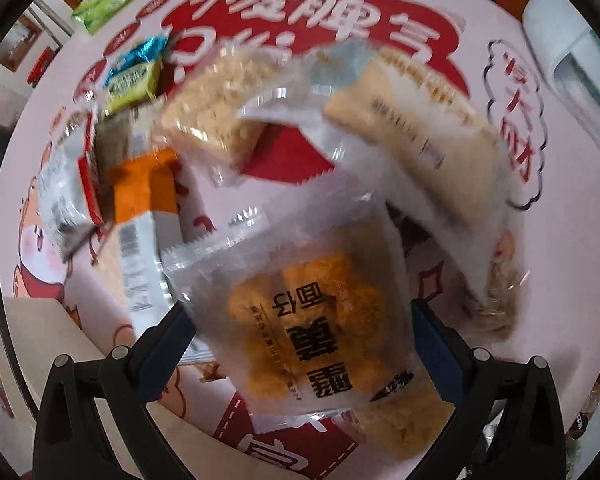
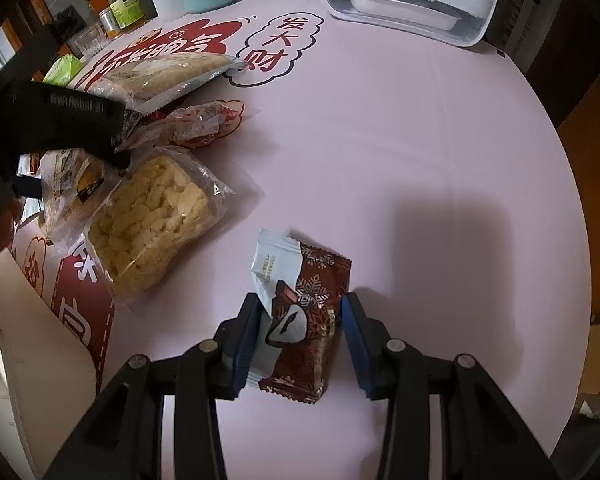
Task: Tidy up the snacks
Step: 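Grasp the brown-and-white wrapped bar with the right gripper while the left grasps the orange-puff bag, then carry both snacks over the white tray and open both grippers to drop them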
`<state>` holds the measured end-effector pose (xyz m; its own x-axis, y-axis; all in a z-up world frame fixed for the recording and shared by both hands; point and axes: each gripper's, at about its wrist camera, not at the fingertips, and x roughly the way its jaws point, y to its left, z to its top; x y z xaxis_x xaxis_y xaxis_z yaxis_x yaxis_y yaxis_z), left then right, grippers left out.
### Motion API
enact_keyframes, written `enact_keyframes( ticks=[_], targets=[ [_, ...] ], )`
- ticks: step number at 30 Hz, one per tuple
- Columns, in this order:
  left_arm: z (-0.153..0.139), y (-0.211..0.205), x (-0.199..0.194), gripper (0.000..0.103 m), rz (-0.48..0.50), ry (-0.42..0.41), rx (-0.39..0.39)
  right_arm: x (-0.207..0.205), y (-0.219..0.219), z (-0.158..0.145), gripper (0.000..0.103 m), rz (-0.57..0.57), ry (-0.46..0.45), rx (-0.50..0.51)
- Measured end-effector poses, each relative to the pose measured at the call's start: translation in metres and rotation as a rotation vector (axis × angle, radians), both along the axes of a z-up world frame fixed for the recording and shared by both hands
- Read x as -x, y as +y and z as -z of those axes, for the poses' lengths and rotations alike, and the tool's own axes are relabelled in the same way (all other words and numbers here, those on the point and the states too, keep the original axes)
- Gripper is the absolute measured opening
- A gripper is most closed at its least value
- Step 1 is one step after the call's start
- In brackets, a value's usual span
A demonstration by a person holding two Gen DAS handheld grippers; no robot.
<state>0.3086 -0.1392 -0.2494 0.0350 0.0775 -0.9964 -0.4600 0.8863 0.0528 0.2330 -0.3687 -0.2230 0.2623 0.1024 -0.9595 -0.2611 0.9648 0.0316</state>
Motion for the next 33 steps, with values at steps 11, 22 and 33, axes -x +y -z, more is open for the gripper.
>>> enact_keyframes(
  ticks=[11,22,33],
  targets=[
    [-0.03,-0.014,0.014,0.07,0.193,-0.043,0.057,0.018,0.018,-0.041,0.039,0.026,-0.045,-0.085],
    [-0.169,0.005,0.098,0.07,0.561,-0.318,0.03,0.073,0.066,-0.153,0.039,0.075,-0.216,-0.185],
    [-0.224,0.088,0.221,0.071,0.766,-0.465,-0.047,0.163,0.143,-0.185,0.04,0.132,-0.227,-0.241]
  ],
)
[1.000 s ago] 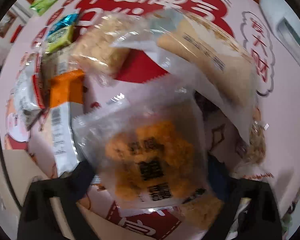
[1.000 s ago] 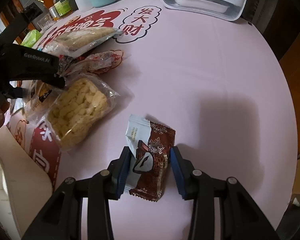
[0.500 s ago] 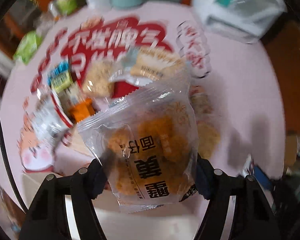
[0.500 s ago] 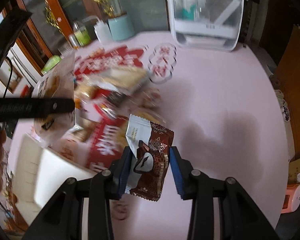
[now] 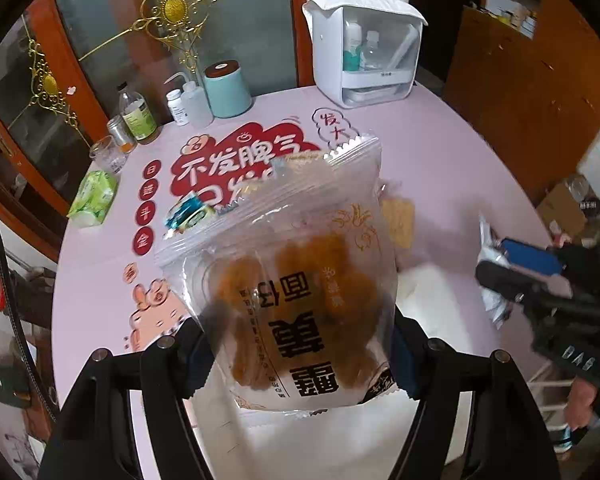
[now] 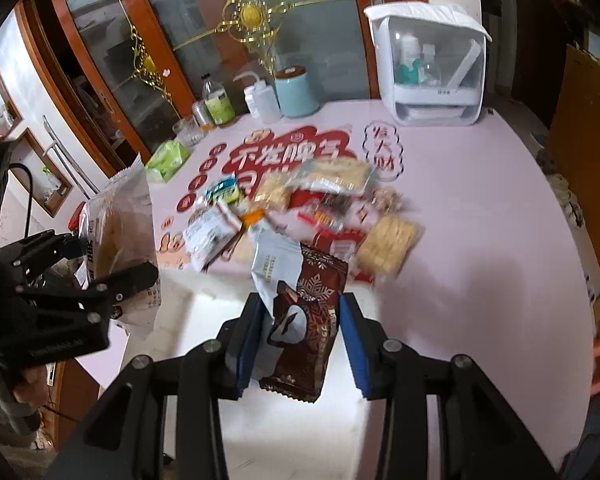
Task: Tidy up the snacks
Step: 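Carry both snacks over the white tray and open both grippers to drop them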
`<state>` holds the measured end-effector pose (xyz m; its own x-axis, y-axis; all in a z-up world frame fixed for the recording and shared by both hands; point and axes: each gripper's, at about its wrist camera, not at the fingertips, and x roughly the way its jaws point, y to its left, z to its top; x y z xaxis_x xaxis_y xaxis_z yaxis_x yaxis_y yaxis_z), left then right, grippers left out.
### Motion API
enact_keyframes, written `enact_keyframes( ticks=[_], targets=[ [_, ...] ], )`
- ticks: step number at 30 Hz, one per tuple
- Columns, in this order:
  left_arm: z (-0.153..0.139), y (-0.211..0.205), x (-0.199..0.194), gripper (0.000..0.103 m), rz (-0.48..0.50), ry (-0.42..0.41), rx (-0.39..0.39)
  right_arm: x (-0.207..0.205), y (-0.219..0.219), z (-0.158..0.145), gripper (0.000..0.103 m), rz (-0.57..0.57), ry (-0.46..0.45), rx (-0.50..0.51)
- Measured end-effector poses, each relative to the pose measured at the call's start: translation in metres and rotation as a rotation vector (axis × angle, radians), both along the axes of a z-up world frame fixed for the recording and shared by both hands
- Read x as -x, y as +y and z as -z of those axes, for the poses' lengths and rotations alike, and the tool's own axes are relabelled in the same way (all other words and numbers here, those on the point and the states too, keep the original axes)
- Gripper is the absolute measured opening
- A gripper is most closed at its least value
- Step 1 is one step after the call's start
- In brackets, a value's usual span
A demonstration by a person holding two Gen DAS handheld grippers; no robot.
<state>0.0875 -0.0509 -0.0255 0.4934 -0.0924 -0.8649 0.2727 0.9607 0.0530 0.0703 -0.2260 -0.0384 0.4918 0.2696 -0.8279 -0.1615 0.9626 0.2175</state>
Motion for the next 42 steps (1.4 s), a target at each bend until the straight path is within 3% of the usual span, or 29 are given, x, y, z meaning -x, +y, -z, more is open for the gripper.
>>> enact_keyframes(
  ticks=[6,12,15,18,19,21,37,42],
  targets=[
    [0.038,0.031,0.039,0.071,0.026,-0.026,-0.112,0.024,0.034,0.028,0.04,0.02,0.084,0.028],
    [0.072,0.05,0.05,0.073,0.038,0.045,-0.087,0.03,0.048,0.045,0.044,0.073,0.138,0.032],
    [0.079,0.054,0.052,0.083,0.04,0.06,-0.077,0.033,0.051,0.05,0.048,0.103,0.155,0.024],
    [0.084,0.055,0.051,0.089,0.067,0.1,-0.044,0.033,0.05,0.049,0.064,0.128,0.152,0.001],
    [0.085,0.056,0.051,0.095,0.075,0.114,-0.031,0.035,0.05,0.048,0.064,0.138,0.147,-0.007],
    [0.083,0.056,0.052,0.102,0.088,0.106,-0.018,0.036,0.051,0.045,0.064,0.155,0.139,-0.013],
    [0.048,0.087,0.053,0.102,0.128,0.002,0.126,0.043,0.081,0.021,0.064,0.178,0.088,0.046],
    [0.037,0.102,0.058,0.102,0.131,-0.067,0.129,0.044,0.092,0.017,0.064,0.188,0.08,0.032]
  ],
)
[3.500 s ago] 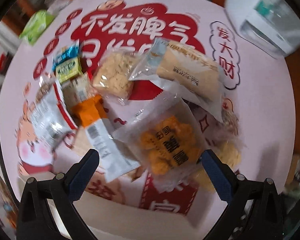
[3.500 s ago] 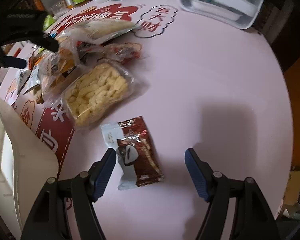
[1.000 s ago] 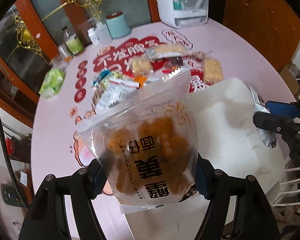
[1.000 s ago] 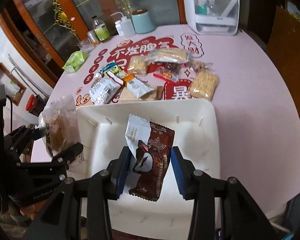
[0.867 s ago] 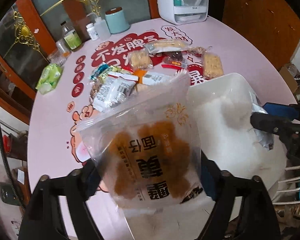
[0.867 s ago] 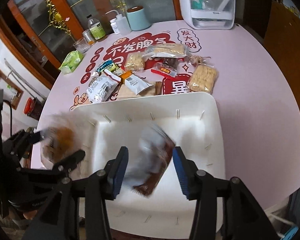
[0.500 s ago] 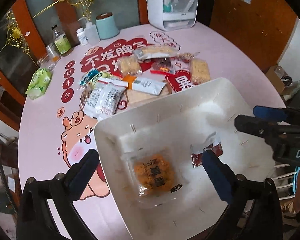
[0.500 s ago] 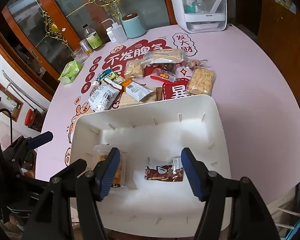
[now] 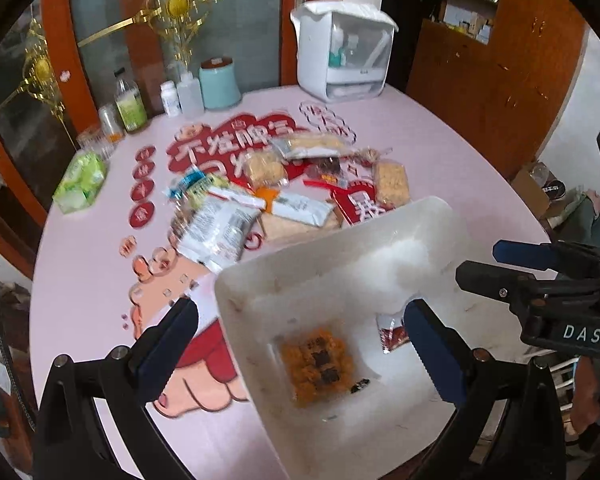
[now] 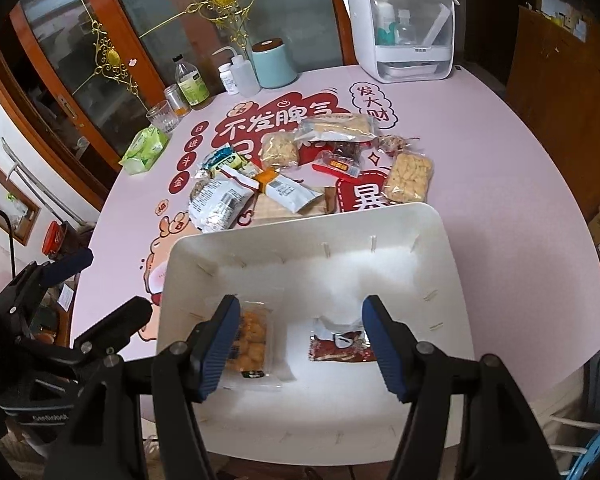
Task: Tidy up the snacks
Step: 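Carry both snacks over the white tray and open both grippers to drop them, then grasp the orange-and-white bar with the right gripper while the left grasps the grey printed bag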
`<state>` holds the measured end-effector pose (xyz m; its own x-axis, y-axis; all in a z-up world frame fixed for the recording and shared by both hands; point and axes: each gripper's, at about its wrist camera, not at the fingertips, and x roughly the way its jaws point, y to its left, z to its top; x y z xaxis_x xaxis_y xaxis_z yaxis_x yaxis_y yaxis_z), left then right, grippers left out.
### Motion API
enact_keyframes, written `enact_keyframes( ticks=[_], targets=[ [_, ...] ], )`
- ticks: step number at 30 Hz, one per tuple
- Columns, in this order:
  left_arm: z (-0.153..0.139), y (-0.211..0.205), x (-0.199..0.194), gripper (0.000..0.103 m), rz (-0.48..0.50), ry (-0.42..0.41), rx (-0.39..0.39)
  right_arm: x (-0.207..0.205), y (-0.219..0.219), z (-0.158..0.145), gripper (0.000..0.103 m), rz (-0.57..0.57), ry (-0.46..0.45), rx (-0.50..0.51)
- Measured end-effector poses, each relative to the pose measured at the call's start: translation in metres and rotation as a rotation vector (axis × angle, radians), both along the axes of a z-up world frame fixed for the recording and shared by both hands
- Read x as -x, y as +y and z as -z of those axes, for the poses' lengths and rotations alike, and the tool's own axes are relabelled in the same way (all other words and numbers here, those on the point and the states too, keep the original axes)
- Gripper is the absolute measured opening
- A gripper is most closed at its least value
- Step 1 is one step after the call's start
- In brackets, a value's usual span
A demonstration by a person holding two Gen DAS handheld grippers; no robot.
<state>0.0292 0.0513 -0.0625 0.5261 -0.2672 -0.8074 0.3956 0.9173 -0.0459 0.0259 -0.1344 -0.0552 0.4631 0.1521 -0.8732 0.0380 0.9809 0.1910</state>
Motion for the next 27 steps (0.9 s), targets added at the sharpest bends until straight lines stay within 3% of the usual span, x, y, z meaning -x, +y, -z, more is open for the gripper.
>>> enact_keyframes(
  ticks=[6,11,20,27],
  targets=[
    [-0.014,0.012,0.002,0.102,0.011,-0.029,-0.034,-0.001,0.016,-0.004,0.064,-0.032,-0.007,0.026],
    [-0.023,0.025,-0.014,0.102,-0.024,-0.014,0.003,-0.017,0.023,-0.014,0.064,-0.078,-0.025,0.06],
    [-0.033,0.036,-0.068,0.102,-0.125,-0.029,-0.03,-0.082,0.015,-0.037,0.064,-0.166,-0.106,0.112],
    [-0.025,0.034,-0.124,0.102,-0.176,-0.031,-0.108,-0.148,0.006,-0.013,0.064,-0.209,-0.08,0.131]
  ],
)
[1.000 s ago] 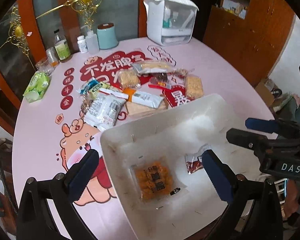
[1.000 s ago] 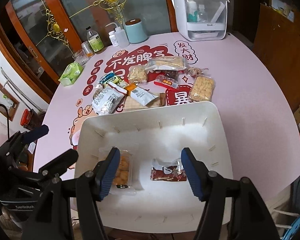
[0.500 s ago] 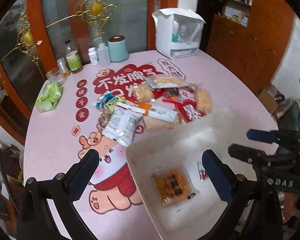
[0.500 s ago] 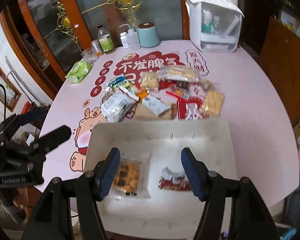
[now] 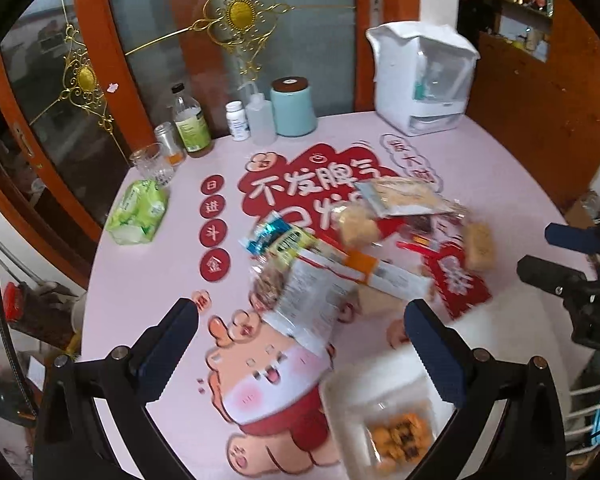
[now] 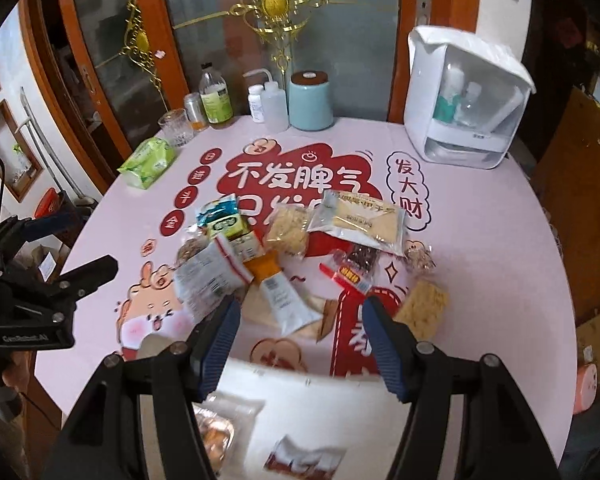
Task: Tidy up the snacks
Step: 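Grasp the orange-and-white bar with the right gripper while the left grasps the grey printed bag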
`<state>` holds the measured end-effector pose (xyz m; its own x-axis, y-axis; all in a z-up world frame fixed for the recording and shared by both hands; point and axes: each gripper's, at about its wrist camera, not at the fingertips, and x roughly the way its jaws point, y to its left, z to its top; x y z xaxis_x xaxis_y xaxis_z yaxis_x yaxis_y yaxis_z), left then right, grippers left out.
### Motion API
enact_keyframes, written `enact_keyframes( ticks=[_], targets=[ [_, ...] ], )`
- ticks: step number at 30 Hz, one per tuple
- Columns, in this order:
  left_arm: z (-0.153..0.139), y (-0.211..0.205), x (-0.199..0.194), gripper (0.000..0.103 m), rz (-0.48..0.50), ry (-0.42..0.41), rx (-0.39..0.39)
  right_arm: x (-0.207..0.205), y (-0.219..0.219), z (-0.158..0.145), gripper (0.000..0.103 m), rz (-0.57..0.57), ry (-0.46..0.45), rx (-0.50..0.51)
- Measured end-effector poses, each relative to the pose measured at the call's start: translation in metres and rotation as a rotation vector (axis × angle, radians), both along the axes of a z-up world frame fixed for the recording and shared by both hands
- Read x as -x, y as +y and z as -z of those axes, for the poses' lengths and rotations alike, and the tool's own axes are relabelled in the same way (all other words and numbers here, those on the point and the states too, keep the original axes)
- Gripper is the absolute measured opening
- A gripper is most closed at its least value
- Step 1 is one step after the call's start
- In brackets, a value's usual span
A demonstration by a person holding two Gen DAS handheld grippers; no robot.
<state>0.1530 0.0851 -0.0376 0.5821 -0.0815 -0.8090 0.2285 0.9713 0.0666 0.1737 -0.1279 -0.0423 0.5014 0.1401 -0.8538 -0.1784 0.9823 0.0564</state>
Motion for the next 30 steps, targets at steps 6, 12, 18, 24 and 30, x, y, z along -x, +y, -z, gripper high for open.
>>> enact_keyframes(
  ticks=[6,12,18,24,30],
  targets=[
    [0.037,0.0,-0.055,0.102,-0.001,0.1,0.025,-0.048,-0.007,0.046,0.064,-0.026,0.098,-0.033],
    [0.093,-0.008,-0.089,0.102,0.044,0.214,0.001,-0.078,0.009,0.109,0.064,-0.099,0.241,0.011],
    [0.15,-0.017,-0.103,0.102,0.079,0.328,-0.054,-0.087,0.03,0.147,0.064,-0.172,0.342,0.035],
    [0.184,-0.023,-0.109,0.102,0.091,0.378,-0.106,-0.094,0.043,0.166,0.064,-0.193,0.404,0.071],
    [0.204,-0.03,-0.119,0.102,0.096,0.415,-0.148,-0.096,0.052,0.179,0.05,-0.225,0.421,0.127]
  ],
)
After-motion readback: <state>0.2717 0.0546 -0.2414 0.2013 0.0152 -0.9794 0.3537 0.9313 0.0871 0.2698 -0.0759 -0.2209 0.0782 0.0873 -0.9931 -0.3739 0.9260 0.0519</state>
